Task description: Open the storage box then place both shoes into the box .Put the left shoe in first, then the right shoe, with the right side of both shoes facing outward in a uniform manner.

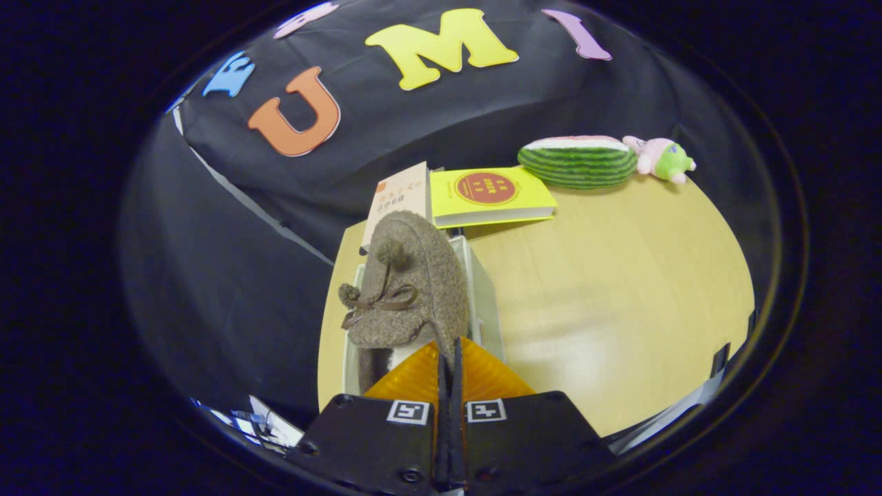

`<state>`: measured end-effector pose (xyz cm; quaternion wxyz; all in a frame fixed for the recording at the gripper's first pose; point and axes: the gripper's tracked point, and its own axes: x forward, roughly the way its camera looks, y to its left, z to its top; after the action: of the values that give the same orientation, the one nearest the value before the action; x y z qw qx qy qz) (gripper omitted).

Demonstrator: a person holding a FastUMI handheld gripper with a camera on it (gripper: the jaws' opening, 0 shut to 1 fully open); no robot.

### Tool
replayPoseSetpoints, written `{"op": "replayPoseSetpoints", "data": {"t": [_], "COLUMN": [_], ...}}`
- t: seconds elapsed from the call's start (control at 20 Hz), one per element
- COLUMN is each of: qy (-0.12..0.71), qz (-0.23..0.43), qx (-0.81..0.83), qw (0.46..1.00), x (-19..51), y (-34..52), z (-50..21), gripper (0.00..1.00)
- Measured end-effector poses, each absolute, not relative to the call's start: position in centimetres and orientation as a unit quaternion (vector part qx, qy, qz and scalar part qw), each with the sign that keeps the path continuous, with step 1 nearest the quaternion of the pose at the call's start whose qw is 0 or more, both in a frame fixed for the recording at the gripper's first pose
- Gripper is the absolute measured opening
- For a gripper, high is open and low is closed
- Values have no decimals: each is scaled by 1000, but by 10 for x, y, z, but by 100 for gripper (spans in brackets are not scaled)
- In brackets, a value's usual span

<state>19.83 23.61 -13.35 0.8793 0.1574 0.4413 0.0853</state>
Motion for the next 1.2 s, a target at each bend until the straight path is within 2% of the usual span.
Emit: {"op": "replayPoseSetpoints", "data": {"t": [0.55,0.65,0.7,0.8,0.85,0.9,0.95,1.2], "qy": [413,402,395,361,342,325,307,198], "qz": [51,80,79,92,99,105,111,117], "qx": [143,155,147,129,120,111,105,79], "qw": [898,899,903,919,927,933,939,970], "x": [200,196,192,190,189,186,182,158], "y": [236,240,234,224,219,212,205,159], "z": [-189,-186,-184,-163,-156,-144,-135,-70], "gripper": [7,22,37,80,83,95,99,99]}}
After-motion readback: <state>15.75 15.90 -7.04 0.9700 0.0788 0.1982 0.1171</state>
